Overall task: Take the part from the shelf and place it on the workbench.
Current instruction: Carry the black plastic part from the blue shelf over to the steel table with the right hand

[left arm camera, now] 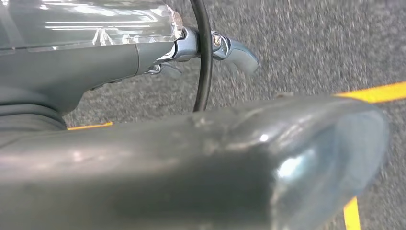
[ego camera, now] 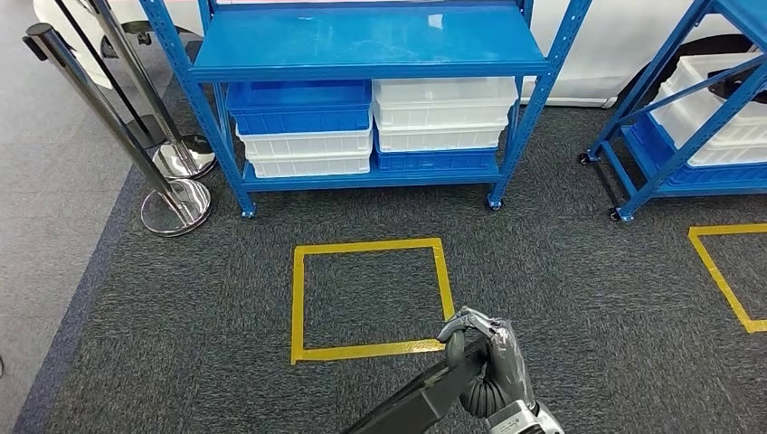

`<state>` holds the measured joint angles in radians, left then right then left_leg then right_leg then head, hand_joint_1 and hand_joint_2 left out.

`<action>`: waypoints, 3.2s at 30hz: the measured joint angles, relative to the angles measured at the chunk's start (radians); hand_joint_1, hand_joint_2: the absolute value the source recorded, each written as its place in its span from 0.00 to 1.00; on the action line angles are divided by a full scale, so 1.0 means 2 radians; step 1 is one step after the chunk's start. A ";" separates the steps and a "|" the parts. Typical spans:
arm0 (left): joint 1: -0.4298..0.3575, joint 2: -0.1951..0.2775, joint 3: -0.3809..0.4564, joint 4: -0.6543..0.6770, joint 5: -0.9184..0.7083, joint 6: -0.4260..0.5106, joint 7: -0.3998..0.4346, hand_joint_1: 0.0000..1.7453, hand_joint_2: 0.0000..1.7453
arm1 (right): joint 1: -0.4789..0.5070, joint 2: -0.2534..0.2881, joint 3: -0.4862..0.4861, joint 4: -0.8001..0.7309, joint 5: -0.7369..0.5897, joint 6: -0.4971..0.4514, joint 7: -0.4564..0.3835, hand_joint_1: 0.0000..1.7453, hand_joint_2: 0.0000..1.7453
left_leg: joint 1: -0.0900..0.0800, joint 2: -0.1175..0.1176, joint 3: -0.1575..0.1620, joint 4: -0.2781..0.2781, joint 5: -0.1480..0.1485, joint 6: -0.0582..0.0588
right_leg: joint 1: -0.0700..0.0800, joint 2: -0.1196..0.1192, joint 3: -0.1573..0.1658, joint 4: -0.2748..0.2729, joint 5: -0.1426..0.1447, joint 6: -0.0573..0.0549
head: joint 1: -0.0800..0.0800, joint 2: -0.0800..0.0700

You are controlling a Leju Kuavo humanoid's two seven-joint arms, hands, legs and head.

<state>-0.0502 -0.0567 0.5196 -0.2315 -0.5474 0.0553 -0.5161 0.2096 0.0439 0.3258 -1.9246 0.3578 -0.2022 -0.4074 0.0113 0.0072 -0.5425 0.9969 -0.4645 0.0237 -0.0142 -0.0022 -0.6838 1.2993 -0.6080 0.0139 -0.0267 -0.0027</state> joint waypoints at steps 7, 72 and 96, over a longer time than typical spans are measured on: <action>0.000 -0.001 0.000 0.000 0.000 -0.001 0.000 0.00 0.00 | 0.000 0.000 0.000 0.000 0.000 0.000 0.000 1.00 1.00 | -0.004 -0.001 -0.006 0.005 0.003 -0.011 | 0.006 0.000 0.073 -0.140 0.055 -0.014 | 0.000 0.000; -0.045 -0.007 -0.041 -0.007 -0.068 -0.001 0.054 0.00 0.00 | -0.177 0.011 -0.071 0.220 0.008 0.009 0.094 1.00 1.00 | 0.000 0.022 -0.017 0.042 -0.033 -0.024 | 0.003 -0.004 0.041 -0.141 0.080 -0.025 | 0.000 0.000; -0.042 -0.006 -0.041 -0.008 -0.067 -0.001 0.054 0.00 0.00 | -0.177 0.013 -0.071 0.221 0.008 0.009 0.094 1.00 1.00 | 0.000 0.016 -0.002 0.001 0.000 -0.006 | -0.002 -0.004 0.035 -0.123 0.075 -0.002 | 0.000 0.000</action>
<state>-0.1336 -0.0693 0.4376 -0.2467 -0.6824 0.0526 -0.4086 -0.1444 0.0704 0.1835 -1.4818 0.3735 -0.1832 -0.2185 0.0112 0.0385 -0.5472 0.9979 -0.4653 0.0124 -0.0178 -0.0103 -0.6140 1.0534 -0.4577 0.0096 -0.0261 -0.0027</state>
